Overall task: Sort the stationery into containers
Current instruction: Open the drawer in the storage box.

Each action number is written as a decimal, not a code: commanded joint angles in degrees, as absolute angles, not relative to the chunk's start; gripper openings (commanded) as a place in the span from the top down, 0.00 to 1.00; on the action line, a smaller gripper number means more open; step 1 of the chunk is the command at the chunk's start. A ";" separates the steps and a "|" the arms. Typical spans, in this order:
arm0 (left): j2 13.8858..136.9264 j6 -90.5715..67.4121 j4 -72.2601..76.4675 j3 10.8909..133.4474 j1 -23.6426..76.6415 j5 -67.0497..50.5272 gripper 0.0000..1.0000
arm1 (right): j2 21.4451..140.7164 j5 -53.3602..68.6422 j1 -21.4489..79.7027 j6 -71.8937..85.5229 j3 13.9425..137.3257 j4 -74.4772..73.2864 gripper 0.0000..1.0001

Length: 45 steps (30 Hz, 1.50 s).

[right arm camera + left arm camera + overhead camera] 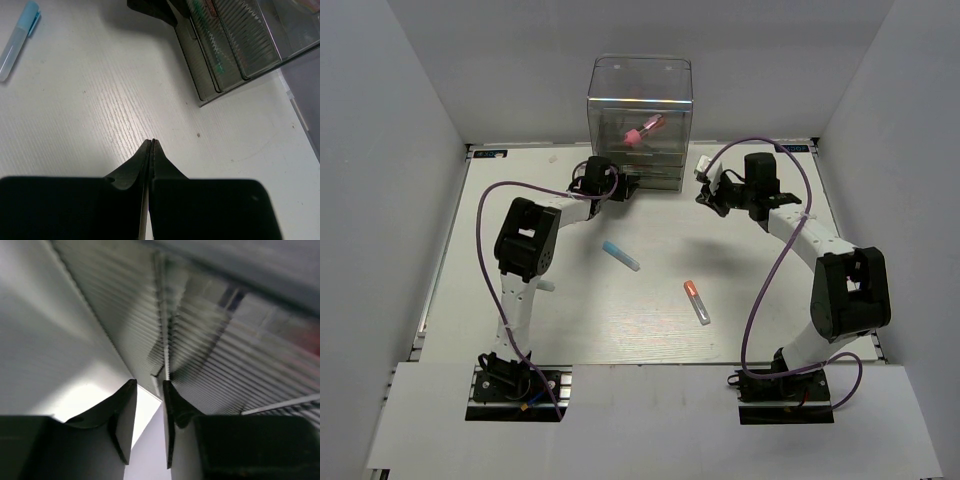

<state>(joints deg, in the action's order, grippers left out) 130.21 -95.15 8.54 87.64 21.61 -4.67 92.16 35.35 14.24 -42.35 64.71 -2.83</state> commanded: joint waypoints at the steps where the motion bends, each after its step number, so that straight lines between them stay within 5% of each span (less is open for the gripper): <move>1: 130.17 -93.87 9.49 89.03 21.80 -2.38 0.69 | 89.91 36.83 13.80 -41.66 64.34 -1.23 1.00; 9: 131.22 -92.11 10.02 89.03 21.80 -0.79 0.71 | 89.47 37.18 13.62 -41.57 63.37 -1.49 1.00; 17: 132.27 -90.36 16.95 87.10 21.80 -0.79 0.99 | 89.30 37.27 13.80 -41.75 62.75 -2.02 1.00; 32: 123.58 -88.68 23.64 72.52 23.38 -2.37 1.00 | 88.16 38.93 13.71 -42.63 60.38 -5.89 0.95; 37: 120.50 -87.89 24.87 68.47 25.04 -3.52 1.00 | 88.15 39.20 13.80 -42.80 60.12 -8.95 0.86; 41: 119.09 -86.84 24.87 66.01 25.58 -3.52 1.00 | 89.20 39.46 14.24 -43.86 61.34 -17.62 0.66; 45: 119.61 -86.31 26.45 65.48 25.58 -5.44 0.65 | 91.40 40.08 14.68 -43.42 63.10 -24.95 0.53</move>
<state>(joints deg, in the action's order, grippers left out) 121.89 -88.64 27.92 66.70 25.08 -3.31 90.50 38.17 14.11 -43.46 60.36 -17.12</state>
